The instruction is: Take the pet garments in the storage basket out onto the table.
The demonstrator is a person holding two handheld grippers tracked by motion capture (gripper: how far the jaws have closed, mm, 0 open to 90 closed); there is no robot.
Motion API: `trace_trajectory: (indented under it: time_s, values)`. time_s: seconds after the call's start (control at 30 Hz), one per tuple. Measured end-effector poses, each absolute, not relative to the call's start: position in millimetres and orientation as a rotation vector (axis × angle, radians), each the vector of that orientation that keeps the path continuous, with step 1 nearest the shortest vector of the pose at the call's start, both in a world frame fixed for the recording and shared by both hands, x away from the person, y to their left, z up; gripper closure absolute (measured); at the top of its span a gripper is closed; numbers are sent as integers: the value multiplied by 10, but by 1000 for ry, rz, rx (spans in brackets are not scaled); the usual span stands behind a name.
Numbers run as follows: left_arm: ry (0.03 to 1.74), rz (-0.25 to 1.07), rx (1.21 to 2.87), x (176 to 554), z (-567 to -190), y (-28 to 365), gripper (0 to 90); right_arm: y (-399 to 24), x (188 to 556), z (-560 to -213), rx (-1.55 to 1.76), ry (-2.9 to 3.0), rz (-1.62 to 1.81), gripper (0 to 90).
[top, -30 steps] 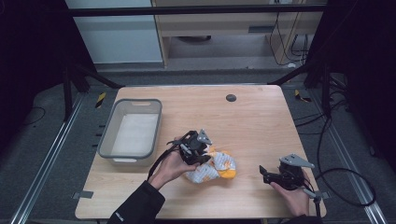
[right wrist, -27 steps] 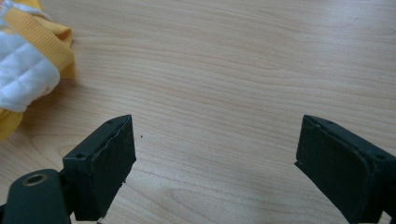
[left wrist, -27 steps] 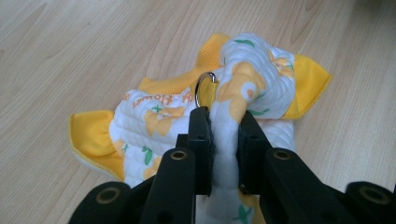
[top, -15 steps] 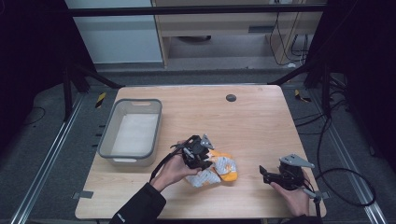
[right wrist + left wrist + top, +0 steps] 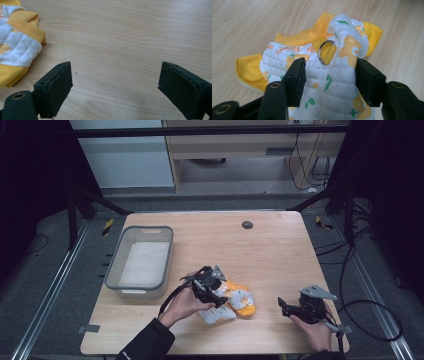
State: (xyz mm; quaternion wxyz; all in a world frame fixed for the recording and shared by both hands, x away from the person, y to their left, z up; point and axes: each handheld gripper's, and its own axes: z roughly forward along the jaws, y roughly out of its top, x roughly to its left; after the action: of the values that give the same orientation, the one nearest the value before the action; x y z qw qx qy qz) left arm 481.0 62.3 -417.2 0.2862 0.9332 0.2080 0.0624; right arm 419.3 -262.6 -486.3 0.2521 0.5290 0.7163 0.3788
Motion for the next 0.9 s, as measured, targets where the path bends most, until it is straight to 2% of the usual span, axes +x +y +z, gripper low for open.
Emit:
trace_trajectory:
  time_s: [0.13, 0.43, 0.9]
  values:
    - [547, 168, 2466, 4786, -4133, 664, 347, -2626, 4195, -4863, 1439, 1948, 1031, 117]
    - [556, 191, 2396, 4722, -4046, 783, 282, -2626, 4190, -4860, 1446, 1947, 1033, 116]
    - [652, 310, 2218, 4603, -3941, 1272, 253, -2634, 4195, -4871, 1441, 1947, 1025, 113]
